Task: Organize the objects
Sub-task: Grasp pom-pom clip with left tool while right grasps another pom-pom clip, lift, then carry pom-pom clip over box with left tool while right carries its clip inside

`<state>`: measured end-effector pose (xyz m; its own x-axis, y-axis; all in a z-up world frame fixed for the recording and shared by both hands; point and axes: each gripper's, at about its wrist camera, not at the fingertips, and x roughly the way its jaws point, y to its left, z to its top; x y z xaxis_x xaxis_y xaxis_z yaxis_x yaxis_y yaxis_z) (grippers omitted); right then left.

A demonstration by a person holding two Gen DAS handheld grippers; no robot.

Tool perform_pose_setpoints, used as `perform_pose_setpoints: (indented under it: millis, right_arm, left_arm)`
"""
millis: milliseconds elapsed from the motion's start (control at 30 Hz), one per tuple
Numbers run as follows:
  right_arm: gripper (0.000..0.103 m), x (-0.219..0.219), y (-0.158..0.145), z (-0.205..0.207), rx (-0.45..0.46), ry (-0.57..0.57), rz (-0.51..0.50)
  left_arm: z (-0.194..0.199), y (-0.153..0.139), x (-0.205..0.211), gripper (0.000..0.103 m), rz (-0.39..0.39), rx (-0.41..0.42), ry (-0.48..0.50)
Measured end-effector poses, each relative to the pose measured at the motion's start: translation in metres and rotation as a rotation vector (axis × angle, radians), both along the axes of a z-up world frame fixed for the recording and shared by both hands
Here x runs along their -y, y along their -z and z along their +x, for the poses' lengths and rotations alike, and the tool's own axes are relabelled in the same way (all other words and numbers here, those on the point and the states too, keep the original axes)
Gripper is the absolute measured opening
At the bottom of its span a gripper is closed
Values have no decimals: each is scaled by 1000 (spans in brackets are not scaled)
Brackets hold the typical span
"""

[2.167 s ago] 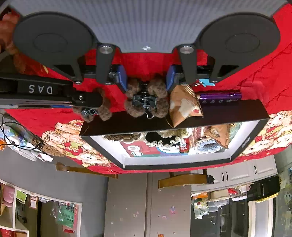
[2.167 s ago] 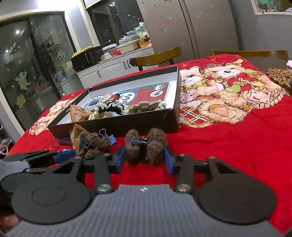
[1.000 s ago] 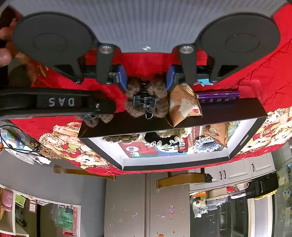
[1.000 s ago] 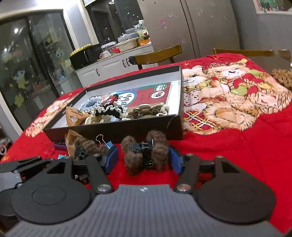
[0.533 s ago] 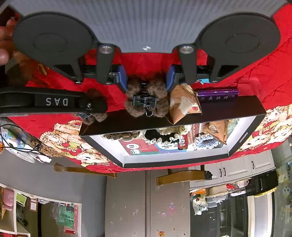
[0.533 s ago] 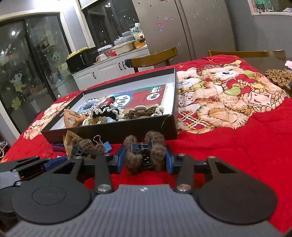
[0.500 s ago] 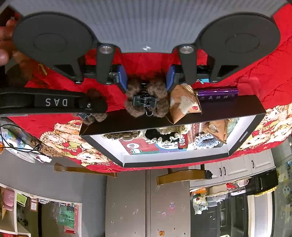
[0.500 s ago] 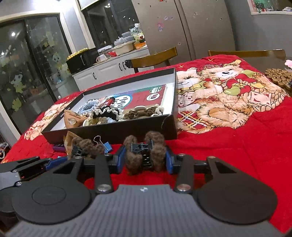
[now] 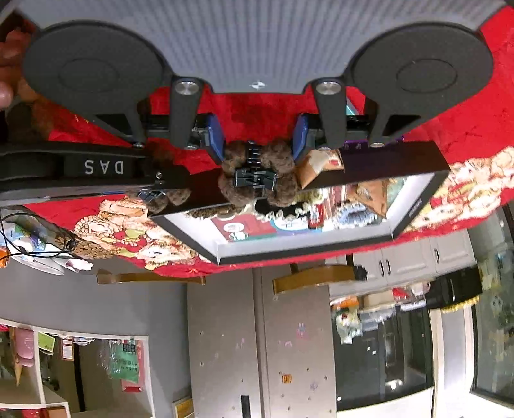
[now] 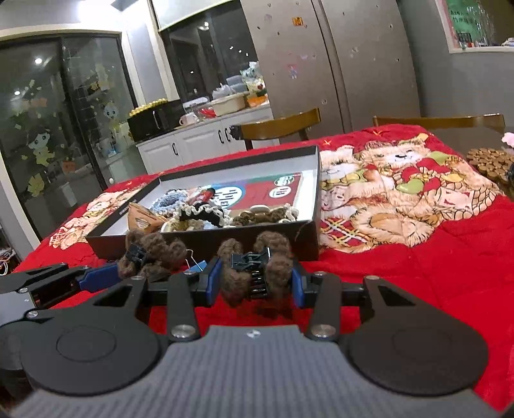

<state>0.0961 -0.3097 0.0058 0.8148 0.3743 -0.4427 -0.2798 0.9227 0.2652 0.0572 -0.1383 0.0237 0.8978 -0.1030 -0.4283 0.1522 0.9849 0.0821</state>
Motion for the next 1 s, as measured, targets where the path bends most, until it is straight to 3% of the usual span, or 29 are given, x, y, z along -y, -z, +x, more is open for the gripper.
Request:
perform_pose_setpoints:
  millis: [333,467,633,833,1000]
  right_arm:
    - [47,2,-8,-1,21,-6,22]
    - [47,3,-22,-5,56,-13,50]
    - [47,2,-52,-6,95,-49,54]
    - [47,-15,-95,-11,136,-32,-19]
    - [47,-22,-131,3,118,-17,37]
  left_arm:
    - [-4,-3,-5,49,-6,52,-21]
    - [-5,-7,-7,49,10,98,-29]
    - [6,-21,-22,49,-38,71,-46]
    - [27,-71,-58,49,-124,16,-56]
    - [42,-127,-78,49,-136,49,-49]
